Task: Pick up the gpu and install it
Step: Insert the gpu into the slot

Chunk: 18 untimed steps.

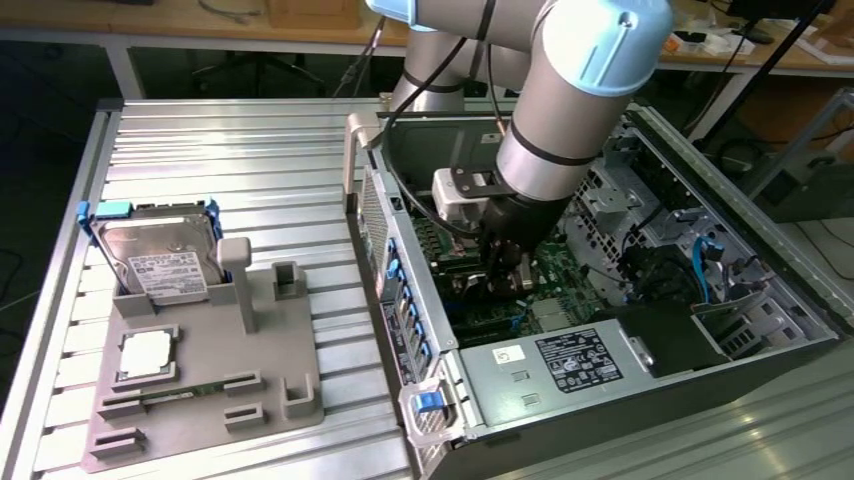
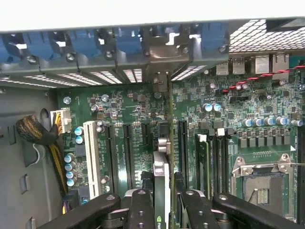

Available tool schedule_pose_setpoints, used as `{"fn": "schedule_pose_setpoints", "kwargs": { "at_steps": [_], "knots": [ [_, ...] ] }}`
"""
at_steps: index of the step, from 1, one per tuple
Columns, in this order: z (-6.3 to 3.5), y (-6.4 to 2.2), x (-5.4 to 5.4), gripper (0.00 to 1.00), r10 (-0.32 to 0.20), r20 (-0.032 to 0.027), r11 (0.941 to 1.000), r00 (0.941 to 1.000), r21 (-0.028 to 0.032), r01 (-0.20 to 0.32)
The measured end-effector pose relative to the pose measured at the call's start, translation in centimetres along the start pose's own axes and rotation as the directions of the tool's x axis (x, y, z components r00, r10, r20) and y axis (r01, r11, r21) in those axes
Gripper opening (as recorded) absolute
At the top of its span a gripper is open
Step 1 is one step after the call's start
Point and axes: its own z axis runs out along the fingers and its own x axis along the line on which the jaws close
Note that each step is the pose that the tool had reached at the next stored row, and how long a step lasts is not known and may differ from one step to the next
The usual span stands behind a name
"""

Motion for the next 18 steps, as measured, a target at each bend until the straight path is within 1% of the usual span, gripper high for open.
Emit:
{"fn": "schedule_pose_setpoints", "kwargs": {
  "at_steps": [2,6,8,9,11,12,13,14,18],
  "knots": [
    [0.04,0.01,-0.31,0.27,0.001,-0.0006,1.0000,1.0000,0.0000,-0.001],
    [0.16,0.02,-0.32,0.27,0.001,0.0000,1.0000,1.0000,0.0004,-0.001],
    [0.31,0.02,-0.31,0.27,0.002,-0.0008,1.0000,1.0000,0.0013,-0.002],
    [0.45,0.03,-0.32,0.27,0.002,0.0003,1.0000,1.0000,0.0024,-0.002],
    [0.60,0.03,-0.31,0.27,0.002,0.0002,1.0000,1.0000,0.0042,-0.002],
    [0.60,0.03,-0.31,0.27,0.003,-0.0001,1.0000,1.0000,0.0041,-0.003],
    [0.33,0.01,-0.33,0.27,0.003,0.0056,1.0000,1.0000,0.0039,-0.003],
    [0.07,0.02,-0.33,0.27,0.004,0.0063,1.0000,1.0000,0.0026,-0.004],
    [0.04,0.02,-0.33,0.27,0.004,0.0063,1.0000,1.0000,0.0024,-0.004]
  ]
}}
